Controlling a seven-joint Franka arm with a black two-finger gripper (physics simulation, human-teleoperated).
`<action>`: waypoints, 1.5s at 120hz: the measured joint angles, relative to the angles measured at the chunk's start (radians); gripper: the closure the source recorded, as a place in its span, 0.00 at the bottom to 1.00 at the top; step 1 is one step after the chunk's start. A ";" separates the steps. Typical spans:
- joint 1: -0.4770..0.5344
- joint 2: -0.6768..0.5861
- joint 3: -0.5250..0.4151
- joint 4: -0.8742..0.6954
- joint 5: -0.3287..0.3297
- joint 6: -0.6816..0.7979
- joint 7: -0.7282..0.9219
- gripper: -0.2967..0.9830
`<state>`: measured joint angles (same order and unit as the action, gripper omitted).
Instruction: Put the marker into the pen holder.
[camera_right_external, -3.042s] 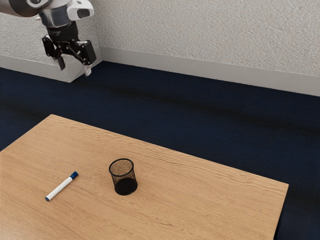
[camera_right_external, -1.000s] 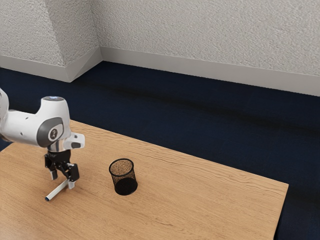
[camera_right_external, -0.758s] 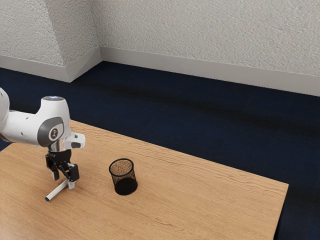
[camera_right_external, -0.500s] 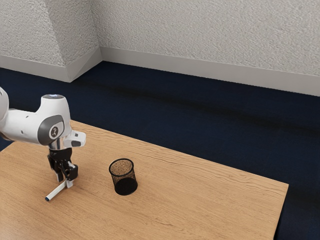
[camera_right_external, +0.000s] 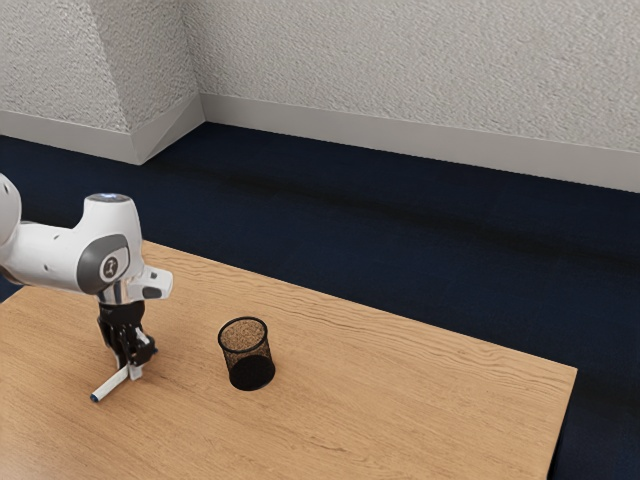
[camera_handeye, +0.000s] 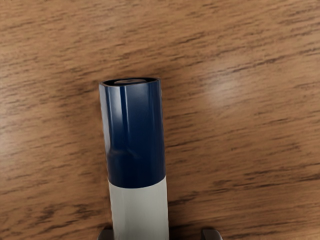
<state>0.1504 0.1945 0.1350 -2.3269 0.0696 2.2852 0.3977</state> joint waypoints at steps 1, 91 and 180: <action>0.000 0.000 0.000 0.000 0.000 0.000 0.000 0.65; -0.033 -0.143 -0.027 0.006 0.053 0.084 -0.033 0.85; -0.170 -0.313 -0.176 -0.041 0.045 0.473 -0.161 0.85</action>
<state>-0.0193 -0.1185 -0.0407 -2.3681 0.1150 2.7578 0.2369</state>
